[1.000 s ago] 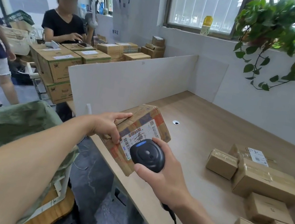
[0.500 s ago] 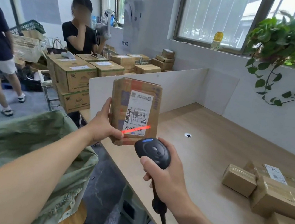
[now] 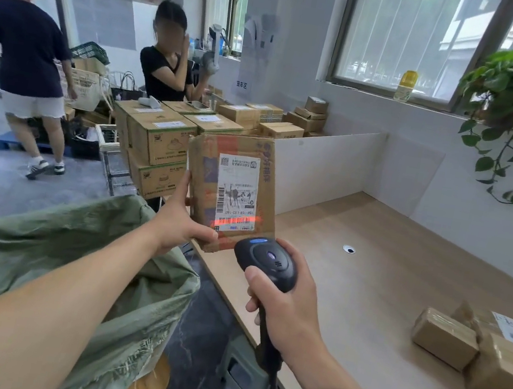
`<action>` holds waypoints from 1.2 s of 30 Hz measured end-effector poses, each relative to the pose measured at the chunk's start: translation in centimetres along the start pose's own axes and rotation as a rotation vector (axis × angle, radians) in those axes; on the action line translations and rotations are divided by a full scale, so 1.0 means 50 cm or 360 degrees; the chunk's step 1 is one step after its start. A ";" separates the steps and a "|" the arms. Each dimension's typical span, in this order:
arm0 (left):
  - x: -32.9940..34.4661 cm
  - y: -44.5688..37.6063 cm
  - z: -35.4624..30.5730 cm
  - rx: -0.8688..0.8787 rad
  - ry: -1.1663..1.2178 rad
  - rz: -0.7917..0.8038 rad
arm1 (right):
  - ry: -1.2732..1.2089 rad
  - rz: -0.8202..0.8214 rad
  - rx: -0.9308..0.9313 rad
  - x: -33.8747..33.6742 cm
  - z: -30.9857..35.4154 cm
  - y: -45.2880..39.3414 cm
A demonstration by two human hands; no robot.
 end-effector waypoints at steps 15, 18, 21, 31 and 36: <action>-0.103 -0.016 0.024 -0.0052 -0.0092 -0.0061 | 0.0012 0.0171 -0.0100 0.069 -0.001 -0.038; -0.131 -0.015 0.043 -0.0079 -0.0041 -0.0097 | 0.0000 0.0216 -0.0077 0.093 -0.012 -0.052; -0.167 -0.007 0.076 -0.0154 0.0033 -0.0158 | -0.0009 0.0273 -0.0050 0.124 -0.026 -0.064; -0.331 0.076 0.251 -0.0652 0.0013 -0.0446 | 0.0054 0.0514 0.0069 0.260 -0.109 -0.102; -0.384 0.110 0.338 -0.0915 -0.0116 -0.0688 | 0.0085 0.0606 0.0136 0.315 -0.147 -0.118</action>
Point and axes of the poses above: each hand's wrist, its own y-axis away from the middle knuckle, its own x-axis out of the palm, z = x × y, the point moved 2 cm from there along -y, towards the middle knuckle, and after that the axes turned 3 degrees about x, right-handed, at the moved point
